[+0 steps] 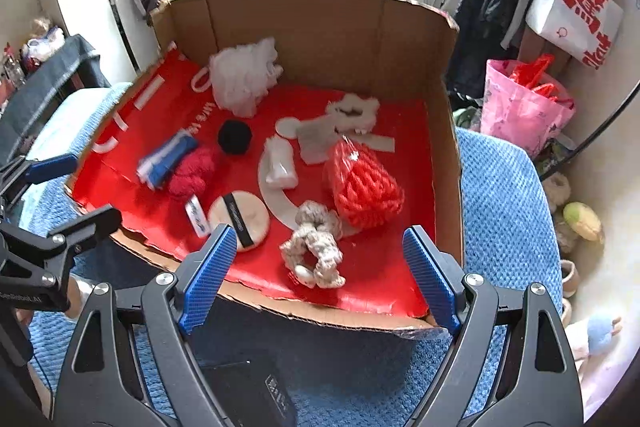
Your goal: Organize soft objects
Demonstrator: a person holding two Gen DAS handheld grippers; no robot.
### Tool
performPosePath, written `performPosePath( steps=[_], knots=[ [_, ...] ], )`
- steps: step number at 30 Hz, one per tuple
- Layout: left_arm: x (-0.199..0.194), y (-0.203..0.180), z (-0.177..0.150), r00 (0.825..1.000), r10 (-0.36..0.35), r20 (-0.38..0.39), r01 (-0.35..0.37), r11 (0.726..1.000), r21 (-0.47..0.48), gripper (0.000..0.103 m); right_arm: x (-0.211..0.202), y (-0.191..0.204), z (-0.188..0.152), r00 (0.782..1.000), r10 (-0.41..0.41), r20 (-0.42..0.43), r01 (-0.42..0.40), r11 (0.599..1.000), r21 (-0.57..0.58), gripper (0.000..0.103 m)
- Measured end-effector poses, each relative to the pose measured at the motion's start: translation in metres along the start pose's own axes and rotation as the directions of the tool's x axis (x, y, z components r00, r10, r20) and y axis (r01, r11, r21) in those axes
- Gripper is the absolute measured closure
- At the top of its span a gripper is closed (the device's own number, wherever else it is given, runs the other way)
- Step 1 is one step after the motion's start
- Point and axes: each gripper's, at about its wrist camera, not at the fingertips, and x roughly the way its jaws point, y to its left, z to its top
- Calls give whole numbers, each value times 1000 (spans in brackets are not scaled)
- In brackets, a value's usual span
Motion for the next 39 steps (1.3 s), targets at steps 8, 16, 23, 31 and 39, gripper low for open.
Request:
performPosePath(
  steps=[8, 16, 23, 31, 39],
  knots=[
    [20, 3, -3, 999, 13, -45, -14, 999, -31, 0, 17, -5, -12, 1000, 19, -22, -18, 999, 40, 18],
    [33, 3, -6, 998, 20, -60, -22, 999, -34, 0, 25, -7, -17, 999, 13, -29, -12, 999, 53, 18],
    [36, 8, -8, 998, 17, -66, -20, 998, -51, 0, 30, -7, -19, 999, 13, -32, -11, 998, 55, 18],
    [38, 8, -9, 997, 19, -72, -22, 999, -43, 0, 32, -7, -20, 999, 10, -35, -8, 998, 57, 18],
    [37, 5, -9, 997, 22, -76, -25, 999, -36, 0, 33, -7, -20, 999, 14, -37, -12, 998, 56, 18]
  ],
)
